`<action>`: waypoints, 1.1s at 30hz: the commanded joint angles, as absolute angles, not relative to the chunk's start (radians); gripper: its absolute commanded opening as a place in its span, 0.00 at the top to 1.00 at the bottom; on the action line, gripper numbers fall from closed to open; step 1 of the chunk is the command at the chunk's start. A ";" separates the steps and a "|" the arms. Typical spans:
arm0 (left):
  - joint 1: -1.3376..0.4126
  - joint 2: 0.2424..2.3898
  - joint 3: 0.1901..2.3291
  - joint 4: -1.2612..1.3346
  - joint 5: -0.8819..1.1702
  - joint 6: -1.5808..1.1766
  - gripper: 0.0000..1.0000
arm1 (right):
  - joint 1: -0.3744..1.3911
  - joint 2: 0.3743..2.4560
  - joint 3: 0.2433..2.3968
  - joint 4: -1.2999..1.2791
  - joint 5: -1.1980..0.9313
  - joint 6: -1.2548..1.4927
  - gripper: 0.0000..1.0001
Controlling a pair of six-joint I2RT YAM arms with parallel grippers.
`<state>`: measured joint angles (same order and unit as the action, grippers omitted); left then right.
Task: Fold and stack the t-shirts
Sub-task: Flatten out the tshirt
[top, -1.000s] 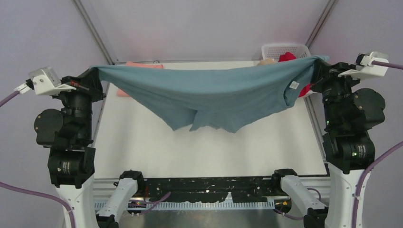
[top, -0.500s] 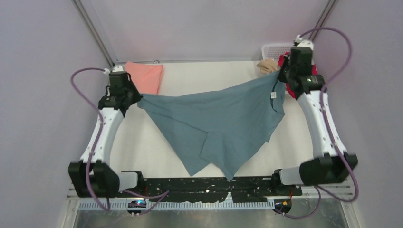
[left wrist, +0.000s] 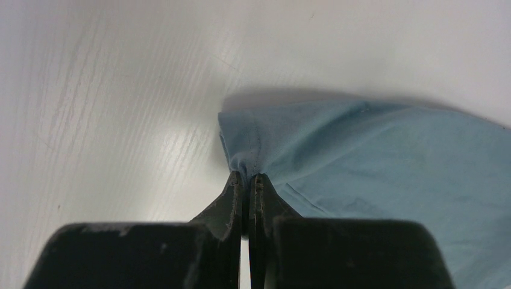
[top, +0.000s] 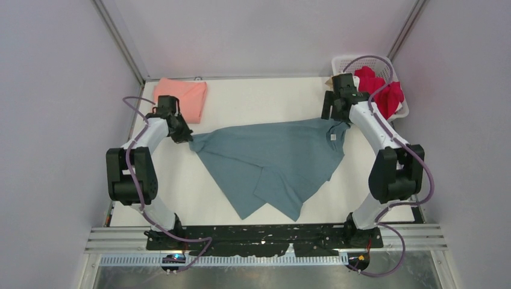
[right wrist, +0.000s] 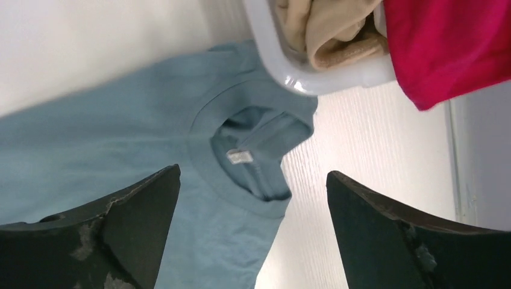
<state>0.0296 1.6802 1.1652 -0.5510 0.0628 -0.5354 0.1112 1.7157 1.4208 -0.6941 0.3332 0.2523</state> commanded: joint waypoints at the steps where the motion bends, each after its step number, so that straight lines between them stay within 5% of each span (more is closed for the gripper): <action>1: 0.036 1.640 1.187 -0.521 0.083 -0.551 1.00 | 0.279 1.487 1.404 -0.774 0.504 0.244 0.04; 11: 0.034 1.603 1.152 -0.511 0.137 -0.595 1.00 | 0.742 1.204 1.011 -0.738 -0.190 0.146 0.08; 18: 0.034 1.595 1.118 -0.504 0.134 -0.625 1.00 | 1.066 1.263 0.857 -0.715 -0.112 0.308 0.17; 23: 0.033 1.588 1.096 -0.492 0.124 -0.632 1.00 | 1.113 1.306 0.782 -0.706 -0.018 0.421 0.29; 33: 0.032 1.565 1.081 -0.487 0.107 -0.634 1.00 | 1.146 1.455 0.757 -0.741 0.221 0.551 0.37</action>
